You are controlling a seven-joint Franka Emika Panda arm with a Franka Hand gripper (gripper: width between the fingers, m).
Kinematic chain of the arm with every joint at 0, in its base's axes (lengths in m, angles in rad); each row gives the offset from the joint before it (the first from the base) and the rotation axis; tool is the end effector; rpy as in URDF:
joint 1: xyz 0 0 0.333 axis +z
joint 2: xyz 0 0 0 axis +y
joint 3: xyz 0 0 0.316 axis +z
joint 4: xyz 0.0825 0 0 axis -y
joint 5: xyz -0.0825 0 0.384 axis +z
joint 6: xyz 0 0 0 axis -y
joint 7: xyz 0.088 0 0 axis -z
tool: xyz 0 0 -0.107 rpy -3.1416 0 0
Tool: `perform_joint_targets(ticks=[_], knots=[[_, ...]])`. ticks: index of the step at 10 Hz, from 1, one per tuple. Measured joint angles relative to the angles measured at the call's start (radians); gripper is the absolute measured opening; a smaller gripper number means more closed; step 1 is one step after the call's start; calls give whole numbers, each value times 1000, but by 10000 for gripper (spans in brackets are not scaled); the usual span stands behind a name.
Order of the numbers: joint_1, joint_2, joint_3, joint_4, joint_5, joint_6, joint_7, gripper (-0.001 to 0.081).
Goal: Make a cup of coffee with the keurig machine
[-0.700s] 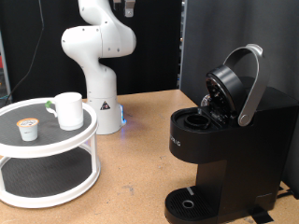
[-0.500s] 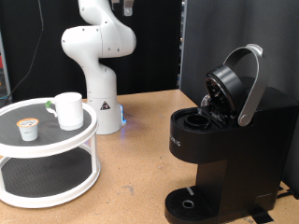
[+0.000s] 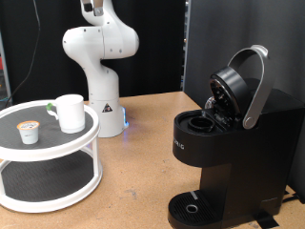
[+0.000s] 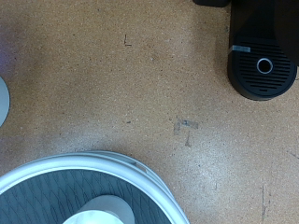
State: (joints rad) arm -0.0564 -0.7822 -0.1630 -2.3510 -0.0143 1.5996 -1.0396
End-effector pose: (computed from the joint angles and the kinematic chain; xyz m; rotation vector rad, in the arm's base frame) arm 0.3026 -0.0843 0.5904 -2.7873 -1.2883 -0.1183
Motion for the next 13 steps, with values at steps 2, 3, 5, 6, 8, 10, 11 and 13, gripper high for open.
perform_joint_targets(ticks=[2,3,5,6,8,10,11,13], knots=[[0,1,2,-6,-1,0,-5,803],[-2,2,-3,-13,-3,11,-8,803],[-18,15,-42,-19,-47,17,-44,803],[-28,27,-68,-18,-86,16,-80,803],[-48,53,-117,-10,-148,16,-141,803],[-52,69,-128,0,-154,14,-159,803],[-52,68,-128,-3,-155,14,-175,803],[-55,68,-152,-6,-156,35,-212,803]])
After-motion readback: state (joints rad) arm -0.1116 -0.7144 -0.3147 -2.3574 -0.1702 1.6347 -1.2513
